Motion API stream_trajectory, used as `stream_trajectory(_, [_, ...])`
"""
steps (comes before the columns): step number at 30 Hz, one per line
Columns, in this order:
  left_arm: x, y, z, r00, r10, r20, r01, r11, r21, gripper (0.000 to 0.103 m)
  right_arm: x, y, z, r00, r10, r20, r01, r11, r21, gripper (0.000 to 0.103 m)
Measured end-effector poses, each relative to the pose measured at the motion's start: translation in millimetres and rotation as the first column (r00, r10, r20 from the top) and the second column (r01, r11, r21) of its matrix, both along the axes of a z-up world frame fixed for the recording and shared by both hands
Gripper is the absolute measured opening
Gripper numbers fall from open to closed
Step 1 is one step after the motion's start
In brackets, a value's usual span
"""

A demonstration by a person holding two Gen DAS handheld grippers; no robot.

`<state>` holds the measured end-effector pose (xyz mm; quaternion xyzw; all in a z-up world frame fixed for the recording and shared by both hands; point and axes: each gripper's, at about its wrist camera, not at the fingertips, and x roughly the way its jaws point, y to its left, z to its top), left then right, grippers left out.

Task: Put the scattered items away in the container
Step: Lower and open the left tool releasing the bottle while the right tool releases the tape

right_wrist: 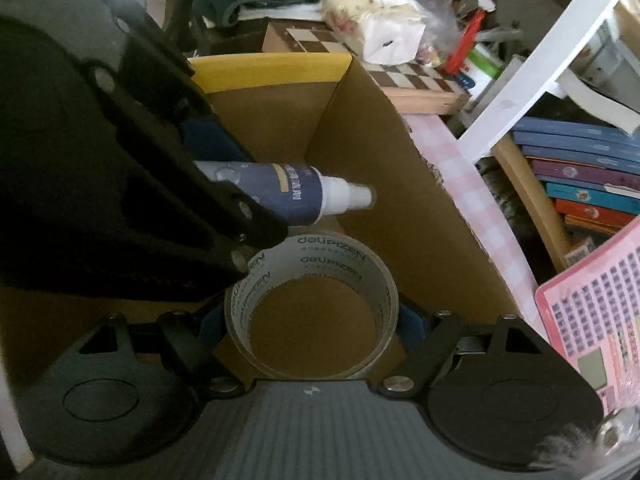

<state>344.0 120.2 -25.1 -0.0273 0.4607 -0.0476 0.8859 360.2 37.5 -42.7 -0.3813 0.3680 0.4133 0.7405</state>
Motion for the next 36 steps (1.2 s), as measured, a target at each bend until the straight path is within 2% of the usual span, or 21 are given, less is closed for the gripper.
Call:
stream_trajectory(6, [12, -5, -8, 0.999, 0.010, -0.042, -0.009, 1.000, 0.024, 0.032, 9, 2, -3, 0.999, 0.026, -0.031, -0.027, 0.999, -0.021, 0.083])
stream_trajectory(12, [18, -12, -11, 0.997, 0.013, -0.073, -0.009, 0.998, 0.056, 0.032, 5, 6, -4, 0.999, 0.048, -0.015, -0.049, 0.998, -0.038, 0.083])
stream_trajectory(14, [18, -14, -12, 0.996, 0.016, -0.085, -0.010, 0.998, 0.069, 0.033, 5, 4, -3, 0.999, 0.047, -0.010, -0.047, 0.999, -0.021, 0.084])
stream_trajectory(15, [17, -16, -11, 0.997, 0.021, -0.079, -0.015, 0.997, 0.072, 0.033, 5, 3, -1, 0.999, 0.048, -0.006, -0.048, 0.999, -0.005, 0.089])
stream_trajectory(17, [14, -17, -7, 0.998, 0.022, -0.057, -0.018, 0.997, 0.071, 0.040, 6, 1, 2, 0.999, 0.040, -0.007, -0.040, 0.999, 0.025, 0.093])
stream_trajectory(19, [10, -20, -1, 0.999, 0.019, -0.027, -0.017, 0.997, 0.077, 0.052, 7, -2, 4, 0.999, 0.031, -0.011, -0.031, 0.999, 0.045, 0.094])
stream_trajectory(21, [6, -23, 6, 1.000, 0.018, 0.006, -0.019, 0.995, 0.100, 0.056, 6, -5, 6, 0.999, 0.035, -0.012, -0.034, 0.998, 0.060, 0.094])
stream_trajectory(26, [-10, -23, 22, 0.997, 0.021, 0.075, -0.029, 0.995, 0.099, 0.058, -1, -16, 16, 1.000, -0.005, -0.010, 0.006, 0.994, 0.110, 0.094])
stream_trajectory(30, [-26, -22, 35, 0.991, 0.031, 0.127, -0.041, 0.996, 0.077, 0.066, -12, -28, 30, 0.999, -0.043, 0.001, 0.043, 0.986, 0.162, 0.094])
stream_trajectory(36, [-57, -20, 57, 0.977, 0.032, 0.209, -0.044, 0.997, 0.056, 0.071, -32, -48, 54, 0.993, -0.110, 0.048, 0.097, 0.970, 0.222, 0.093])
